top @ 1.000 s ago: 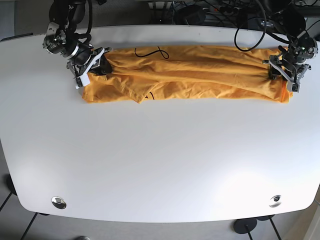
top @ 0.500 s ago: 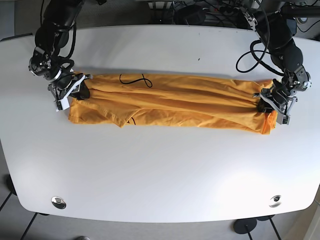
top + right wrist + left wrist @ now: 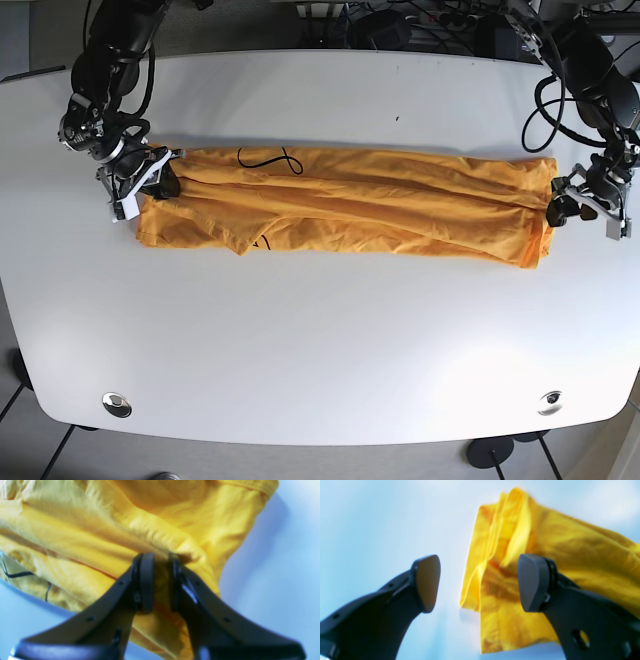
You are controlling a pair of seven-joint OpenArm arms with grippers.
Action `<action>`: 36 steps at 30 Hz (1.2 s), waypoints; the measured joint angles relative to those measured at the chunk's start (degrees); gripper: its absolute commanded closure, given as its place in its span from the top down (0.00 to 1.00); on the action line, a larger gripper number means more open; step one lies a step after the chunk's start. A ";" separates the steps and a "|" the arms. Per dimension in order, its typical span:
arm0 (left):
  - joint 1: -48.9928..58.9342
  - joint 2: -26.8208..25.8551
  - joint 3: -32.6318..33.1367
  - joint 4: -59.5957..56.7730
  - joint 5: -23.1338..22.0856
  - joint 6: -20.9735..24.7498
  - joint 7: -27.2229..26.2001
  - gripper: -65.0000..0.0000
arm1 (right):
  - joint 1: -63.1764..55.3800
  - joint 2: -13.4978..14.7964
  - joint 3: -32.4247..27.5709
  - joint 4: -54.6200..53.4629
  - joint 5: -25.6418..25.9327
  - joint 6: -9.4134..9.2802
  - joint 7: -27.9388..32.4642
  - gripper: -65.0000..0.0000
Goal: Fold the T-shirt properly
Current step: 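Grasp the strip's end with the left gripper and fold it toward the right gripper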
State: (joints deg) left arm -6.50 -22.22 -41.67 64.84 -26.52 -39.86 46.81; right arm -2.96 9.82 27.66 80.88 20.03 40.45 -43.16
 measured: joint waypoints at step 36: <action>10.16 19.23 24.68 36.52 -0.52 -0.04 8.94 0.05 | -0.02 -1.75 0.11 0.04 0.24 -0.35 0.57 0.14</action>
State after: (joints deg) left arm 3.66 -2.98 -16.99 101.36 -27.05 -39.90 55.75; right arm -2.98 8.08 27.77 80.93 20.27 40.10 -42.59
